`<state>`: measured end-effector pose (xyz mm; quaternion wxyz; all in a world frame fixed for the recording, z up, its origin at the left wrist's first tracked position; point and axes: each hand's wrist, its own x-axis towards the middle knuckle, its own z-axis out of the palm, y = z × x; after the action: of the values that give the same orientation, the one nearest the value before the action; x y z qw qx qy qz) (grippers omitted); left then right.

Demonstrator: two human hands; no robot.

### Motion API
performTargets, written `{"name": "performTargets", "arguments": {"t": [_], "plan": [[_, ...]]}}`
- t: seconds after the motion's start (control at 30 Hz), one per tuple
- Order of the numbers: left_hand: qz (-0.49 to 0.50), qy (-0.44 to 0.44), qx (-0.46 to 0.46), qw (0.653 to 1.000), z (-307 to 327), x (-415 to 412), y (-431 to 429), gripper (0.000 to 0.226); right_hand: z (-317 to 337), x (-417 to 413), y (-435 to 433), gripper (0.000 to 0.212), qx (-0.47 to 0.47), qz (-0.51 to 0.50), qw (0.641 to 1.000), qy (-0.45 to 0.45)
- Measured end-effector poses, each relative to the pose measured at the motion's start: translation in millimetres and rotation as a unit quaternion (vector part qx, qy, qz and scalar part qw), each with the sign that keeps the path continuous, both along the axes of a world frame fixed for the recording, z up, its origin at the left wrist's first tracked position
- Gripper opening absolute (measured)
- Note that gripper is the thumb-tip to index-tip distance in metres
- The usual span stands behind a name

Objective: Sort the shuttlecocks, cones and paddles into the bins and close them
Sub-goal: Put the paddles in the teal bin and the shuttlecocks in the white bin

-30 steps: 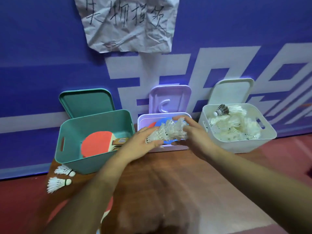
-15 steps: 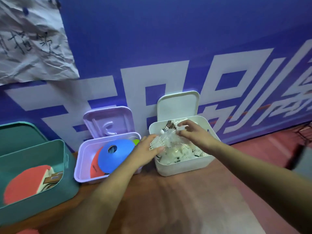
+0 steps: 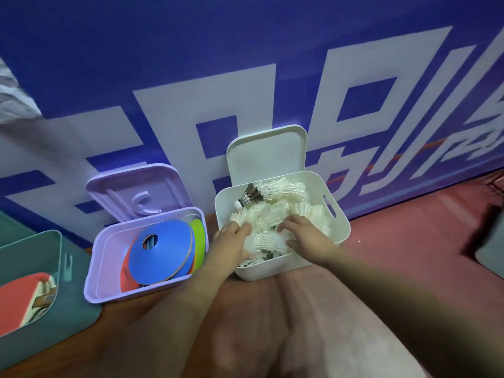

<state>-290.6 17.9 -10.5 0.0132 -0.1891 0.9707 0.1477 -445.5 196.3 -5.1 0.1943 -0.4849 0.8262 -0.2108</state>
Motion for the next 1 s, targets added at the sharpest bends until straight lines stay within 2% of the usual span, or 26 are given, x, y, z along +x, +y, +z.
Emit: {"name": "performTargets", "arguments": {"t": [0.1,0.17,0.27,0.4,0.53,0.67,0.8,0.93,1.0], "plan": [[-0.038,-0.016,-0.002,0.999,-11.8,1.1,-3.2,0.065,-8.5,3.5,-3.9,0.041,0.009,0.004,1.0,0.018],[-0.057,-0.019,0.017,0.998,-15.4,7.2,-3.1,0.064,-3.8,4.8,-3.2,0.048,0.036,0.01,0.999,-0.006],[-0.056,0.035,0.061,0.996,-8.2,18.8,-6.7,0.059,13.6,5.1,1.0,0.049,0.034,-0.008,0.999,-0.02],[-0.05,0.063,0.121,0.989,20.7,40.8,-16.3,0.06,40.3,19.2,-4.7,0.052,-0.003,-0.017,0.999,0.03],[0.044,0.121,0.154,0.98,55.5,78.2,-35.1,0.038,70.8,53.4,-32.8,0.04,-0.058,-0.028,0.997,0.036],[0.163,0.173,0.149,0.96,73.8,167.0,-61.3,0.031,90.8,119.7,-72.2,0.033,-0.097,0.01,0.994,0.043],[0.282,0.183,0.126,0.933,67.8,286.7,-83.0,0.024,92.5,201.1,-111.7,0.051,-0.089,0.061,0.994,0.007],[0.366,0.157,0.112,0.91,51.3,408.2,-99.7,0.025,81.7,289.2,-146.5,0.041,-0.076,0.098,0.992,-0.008],[0.406,0.135,0.118,0.896,42.2,469.5,-109.5,0.025,75.3,338.9,-164.9,0.045,-0.065,0.115,0.991,-0.021]]}}
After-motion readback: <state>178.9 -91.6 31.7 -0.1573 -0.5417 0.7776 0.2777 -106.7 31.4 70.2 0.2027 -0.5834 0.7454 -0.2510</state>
